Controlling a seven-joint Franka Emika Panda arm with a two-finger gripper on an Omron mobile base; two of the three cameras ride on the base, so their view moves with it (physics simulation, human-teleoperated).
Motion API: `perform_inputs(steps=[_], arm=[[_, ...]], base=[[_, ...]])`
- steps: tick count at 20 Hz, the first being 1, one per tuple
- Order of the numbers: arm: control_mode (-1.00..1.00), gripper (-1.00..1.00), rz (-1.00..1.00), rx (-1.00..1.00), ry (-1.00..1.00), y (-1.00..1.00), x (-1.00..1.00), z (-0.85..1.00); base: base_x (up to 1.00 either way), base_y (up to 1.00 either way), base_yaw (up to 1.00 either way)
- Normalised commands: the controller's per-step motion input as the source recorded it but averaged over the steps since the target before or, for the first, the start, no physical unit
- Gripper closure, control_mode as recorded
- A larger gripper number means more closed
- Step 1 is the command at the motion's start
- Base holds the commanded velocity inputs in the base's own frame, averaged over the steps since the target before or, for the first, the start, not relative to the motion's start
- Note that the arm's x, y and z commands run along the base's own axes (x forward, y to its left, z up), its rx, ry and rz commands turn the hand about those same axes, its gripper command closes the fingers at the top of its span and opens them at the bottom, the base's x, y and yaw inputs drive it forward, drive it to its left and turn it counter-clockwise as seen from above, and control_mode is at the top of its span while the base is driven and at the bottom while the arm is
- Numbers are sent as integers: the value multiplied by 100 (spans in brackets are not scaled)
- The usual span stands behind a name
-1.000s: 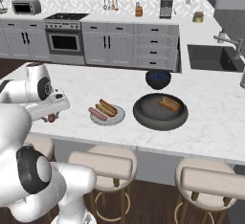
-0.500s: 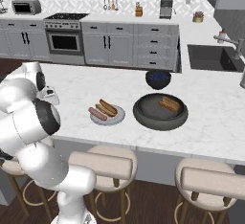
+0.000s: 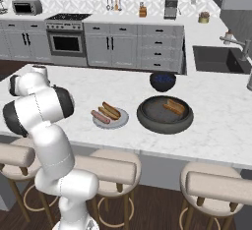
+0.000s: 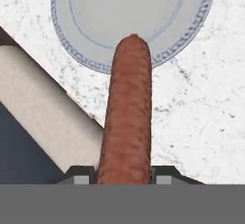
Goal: Place one bun and one sausage from the bowl on each plate.
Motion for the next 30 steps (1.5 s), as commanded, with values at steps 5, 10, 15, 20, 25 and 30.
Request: perform_inputs(steps=[5,10,15,20,25,30], arm=[[-100,100,-1,1,-10,39,26,-4],[-100,100,-1,0,-8,40,45,-15],[-100,100,-3,-1,-2,28,18,-3],[-100,100,-2,0,-4,6,25,-17],[-100,100,-2,0,0,11,27,-31],[-100,100,-1,-1,0,21,18,-38]], base=[[0,0,0],[0,0,0],[0,0,0],[0,0,0],[0,0,0],[0,0,0]])
